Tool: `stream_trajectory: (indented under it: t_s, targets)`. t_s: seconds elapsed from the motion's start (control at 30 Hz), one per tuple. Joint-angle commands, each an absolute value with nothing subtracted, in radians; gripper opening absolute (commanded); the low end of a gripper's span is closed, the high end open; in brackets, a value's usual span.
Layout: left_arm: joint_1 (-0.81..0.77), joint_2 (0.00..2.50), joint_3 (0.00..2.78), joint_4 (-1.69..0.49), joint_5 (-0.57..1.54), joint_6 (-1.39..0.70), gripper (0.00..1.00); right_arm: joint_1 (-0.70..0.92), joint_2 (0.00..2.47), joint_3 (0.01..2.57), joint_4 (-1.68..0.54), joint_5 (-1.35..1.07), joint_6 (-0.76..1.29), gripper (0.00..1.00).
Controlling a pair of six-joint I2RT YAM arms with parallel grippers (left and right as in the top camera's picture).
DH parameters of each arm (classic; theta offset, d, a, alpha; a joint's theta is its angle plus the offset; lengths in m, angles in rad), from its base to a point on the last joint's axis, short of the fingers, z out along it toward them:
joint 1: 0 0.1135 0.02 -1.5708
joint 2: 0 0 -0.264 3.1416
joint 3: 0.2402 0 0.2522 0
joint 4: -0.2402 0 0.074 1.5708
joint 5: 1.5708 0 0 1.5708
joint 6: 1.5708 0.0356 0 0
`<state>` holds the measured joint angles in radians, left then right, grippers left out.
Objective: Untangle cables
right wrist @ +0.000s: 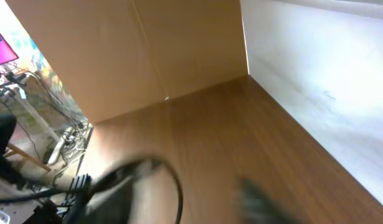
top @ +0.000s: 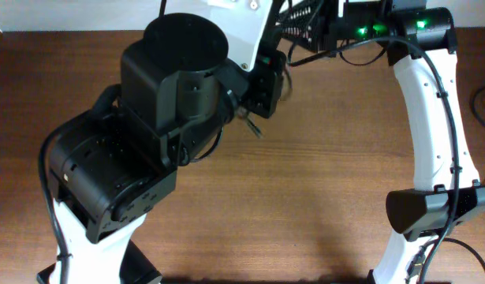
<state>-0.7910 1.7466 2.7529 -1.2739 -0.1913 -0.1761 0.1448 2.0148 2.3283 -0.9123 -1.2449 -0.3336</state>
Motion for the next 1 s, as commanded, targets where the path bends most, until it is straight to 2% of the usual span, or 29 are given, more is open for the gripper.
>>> stream_trajectory:
  t_s: [0.0,0.1,0.2,0.5,0.67,0.97]
  targets:
    - [-0.791,1.75,2.765,-1.272,-0.181,-0.163,0.0,0.145,2.004,2.339,-0.9,-1.369,-0.344,0.9]
    - [-0.791,1.752,2.764,-1.279,-0.238,-0.163,0.0,0.145,2.004,2.339,-0.883,-1.491,-0.344,0.9]
    - [-0.791,1.752,2.764,-1.28,-0.385,-0.162,0.0,0.144,2.004,2.339,-0.874,-1.511,-0.344,0.9]
    - [-0.789,1.761,2.72,-1.279,-0.466,-0.163,0.0,0.147,2.004,2.34,-0.85,-1.552,-0.339,0.89]
    - [-0.719,1.83,2.716,-1.268,-0.468,-0.165,0.0,0.17,2.004,2.339,-0.848,-1.552,-0.34,0.89]
    - [-0.57,2.036,2.716,-1.094,-0.442,-0.198,0.0,0.197,2.004,2.339,-0.849,-1.552,-0.34,0.9]
